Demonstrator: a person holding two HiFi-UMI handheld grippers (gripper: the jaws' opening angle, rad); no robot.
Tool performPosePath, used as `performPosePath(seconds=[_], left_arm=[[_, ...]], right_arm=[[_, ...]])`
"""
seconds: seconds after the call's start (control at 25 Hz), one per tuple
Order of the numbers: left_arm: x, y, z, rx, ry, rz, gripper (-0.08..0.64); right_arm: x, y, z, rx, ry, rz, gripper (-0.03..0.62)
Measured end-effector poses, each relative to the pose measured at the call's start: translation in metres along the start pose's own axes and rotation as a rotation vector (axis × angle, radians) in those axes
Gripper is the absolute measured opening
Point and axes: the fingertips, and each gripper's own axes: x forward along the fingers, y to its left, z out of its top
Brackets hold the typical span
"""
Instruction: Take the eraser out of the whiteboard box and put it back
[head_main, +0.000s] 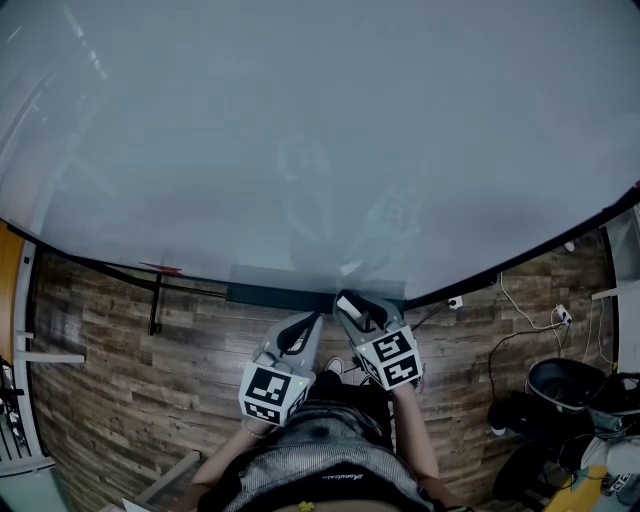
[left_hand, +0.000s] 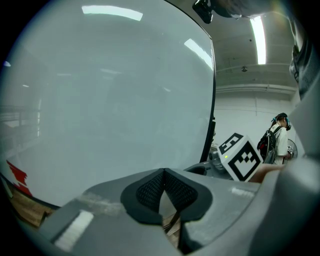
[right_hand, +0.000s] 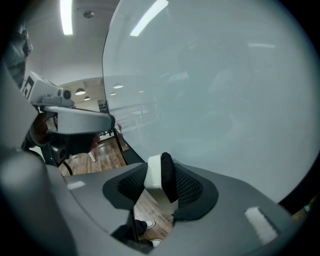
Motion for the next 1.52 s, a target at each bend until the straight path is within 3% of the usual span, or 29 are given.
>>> performPosePath(seconds=[0.4,0.8,1.52], left_arm=[[0.001,-0.003,0.002,-0.001,-0.009,-0.002,0.000],[-0.001,-0.006,0.000,0.003,-0.008,-0.004,0.000],[-0.003,-0.023,-0.004,0.008,-0.012,-0.003,0.000]], right_arm=[[-0.001,-0.001,0.000,-0.005,-0.023,-0.014,0.179],[-0.010,0.003,0.001,0.010,-0.053,-0.011,0.245],[-0.028,0.001,-0.011,0.016,-0.053,-0.022,0.245]])
